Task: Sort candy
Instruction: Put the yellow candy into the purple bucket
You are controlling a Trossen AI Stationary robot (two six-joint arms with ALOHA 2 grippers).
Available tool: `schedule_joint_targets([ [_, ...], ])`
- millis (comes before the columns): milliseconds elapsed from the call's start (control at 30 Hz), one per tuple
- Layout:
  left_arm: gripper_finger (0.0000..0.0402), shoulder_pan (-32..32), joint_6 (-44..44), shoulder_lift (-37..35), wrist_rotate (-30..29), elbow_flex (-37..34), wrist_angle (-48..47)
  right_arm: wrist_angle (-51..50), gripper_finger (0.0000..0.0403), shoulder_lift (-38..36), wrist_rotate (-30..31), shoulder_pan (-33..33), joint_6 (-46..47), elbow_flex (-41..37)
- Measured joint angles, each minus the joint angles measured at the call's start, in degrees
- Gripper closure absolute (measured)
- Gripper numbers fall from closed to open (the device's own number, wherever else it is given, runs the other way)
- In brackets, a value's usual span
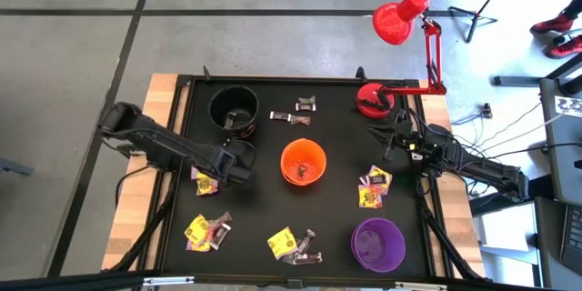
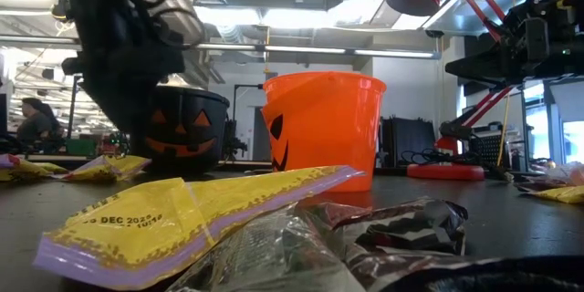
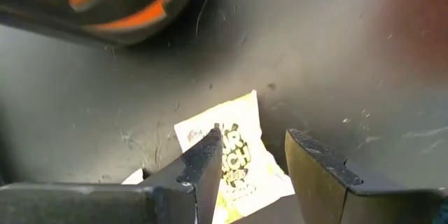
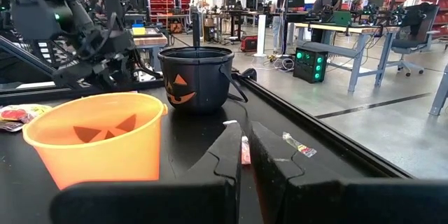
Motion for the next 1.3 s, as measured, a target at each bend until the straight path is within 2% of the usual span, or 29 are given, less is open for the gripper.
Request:
schedule_joint_targets([
  [167, 0.0255, -0.1, -0.5, 1.5, 1.7, 0.0, -0.1, 0.0, 0.0374, 0.0, 0.1, 0.0, -0.6, 0.0],
  [300, 0.0255, -0.1, -2.2, 1.6, 2.0, -1.4, -0.2, 0.5, 0.0374, 0.0, 1.7, 0.0, -7.0, 0.0],
  [433, 0.0253, -0.5, -4.4, 1.6, 2.1, -3.7, 0.2, 0.5, 0.0374, 0.0, 1.7, 0.0, -7.4, 0.0],
  [733, 0.0230, -1.7, -6.4, 1.6, 3.3, -9.9, 12.7, 0.6, 0.0374, 0.0, 1.7, 0.0, -7.4, 0.0],
  [900, 0.0230, -1.7, -9.6, 1.4, 3.0, -11.8, 14.9, 0.5, 0.0374, 0.0, -0.7, 0.0, -7.4, 0.0],
  [1067, 0.0260, -1.7, -10.5, 1.4, 2.4, -11.9, 15.0, 1.9, 0.0374, 0.0, -5.0, 0.0, -7.4, 0.0],
  [1300, 0.0350, -2.2, -10.3, 1.6, 1.1, -10.8, 14.5, 2.3, 0.0374, 0.0, -6.5, 0.0, -6.2, 0.0],
])
